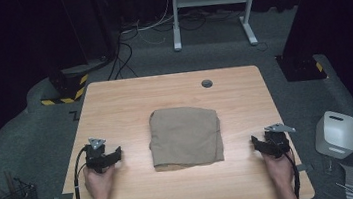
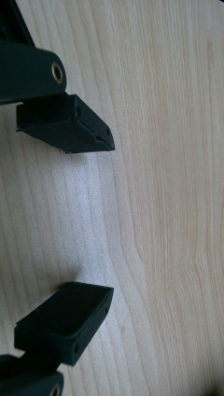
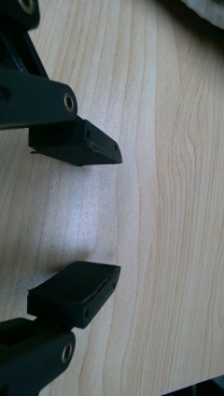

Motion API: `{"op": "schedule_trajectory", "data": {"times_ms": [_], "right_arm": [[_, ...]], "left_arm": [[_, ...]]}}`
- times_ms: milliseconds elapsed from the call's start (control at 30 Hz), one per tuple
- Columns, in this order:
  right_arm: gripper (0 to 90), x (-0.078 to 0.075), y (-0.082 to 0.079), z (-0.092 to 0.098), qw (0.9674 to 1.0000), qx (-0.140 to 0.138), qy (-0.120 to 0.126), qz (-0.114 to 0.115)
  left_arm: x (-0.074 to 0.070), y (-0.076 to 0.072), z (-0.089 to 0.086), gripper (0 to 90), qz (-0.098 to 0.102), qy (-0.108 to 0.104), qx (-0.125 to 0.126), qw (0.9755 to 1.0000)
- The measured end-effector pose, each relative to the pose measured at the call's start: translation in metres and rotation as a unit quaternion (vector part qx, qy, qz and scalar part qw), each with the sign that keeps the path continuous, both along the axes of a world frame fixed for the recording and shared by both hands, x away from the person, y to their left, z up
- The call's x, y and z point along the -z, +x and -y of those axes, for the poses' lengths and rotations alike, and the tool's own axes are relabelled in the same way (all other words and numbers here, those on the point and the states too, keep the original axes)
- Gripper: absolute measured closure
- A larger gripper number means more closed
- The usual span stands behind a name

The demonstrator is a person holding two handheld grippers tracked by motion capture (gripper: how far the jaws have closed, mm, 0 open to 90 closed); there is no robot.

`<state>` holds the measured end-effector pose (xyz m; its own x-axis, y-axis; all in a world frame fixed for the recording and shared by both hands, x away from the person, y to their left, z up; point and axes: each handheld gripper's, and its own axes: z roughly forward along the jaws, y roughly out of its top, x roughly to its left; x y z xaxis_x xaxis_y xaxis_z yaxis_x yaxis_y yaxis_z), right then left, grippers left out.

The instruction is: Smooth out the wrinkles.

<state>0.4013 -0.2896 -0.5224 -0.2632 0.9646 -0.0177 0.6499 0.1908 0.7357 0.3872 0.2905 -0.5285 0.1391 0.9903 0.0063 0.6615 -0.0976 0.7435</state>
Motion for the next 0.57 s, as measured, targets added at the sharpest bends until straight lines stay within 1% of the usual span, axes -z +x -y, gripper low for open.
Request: {"op": "schedule_trajectory", "data": {"times_ms": [367, 433, 467, 533, 567], "right_arm": [[39.6, 0.0001, 0.0002, -0.0003, 1.0000, -0.006, 0.002, -0.001], [41.9, 0.0000, 0.0000, -0.0008, 0.9999, -0.012, 0.002, -0.001], [43.2, -0.0001, -0.0003, -0.0011, 0.9998, -0.019, 0.001, 0.000], [43.2, -0.0001, -0.0003, -0.0014, 0.9998, -0.021, 0.002, 0.001], [43.2, 0.0000, -0.0003, -0.0014, 0.9998, -0.021, 0.002, 0.001]], "left_arm": [[-0.0001, 0.0000, 0.0002, 25.0, 0.000, 0.002, 0.004, 1.0000], [-0.0001, 0.0000, 0.0002, 25.0, 0.000, 0.002, 0.005, 1.0000], [-0.0003, -0.0003, 0.0006, 25.8, 0.000, -0.001, 0.009, 1.0000], [-0.0003, -0.0008, 0.0016, 31.1, 0.005, 0.000, 0.021, 0.9998], [-0.0004, -0.0006, 0.0018, 31.9, 0.005, 0.001, 0.023, 0.9997]]}}
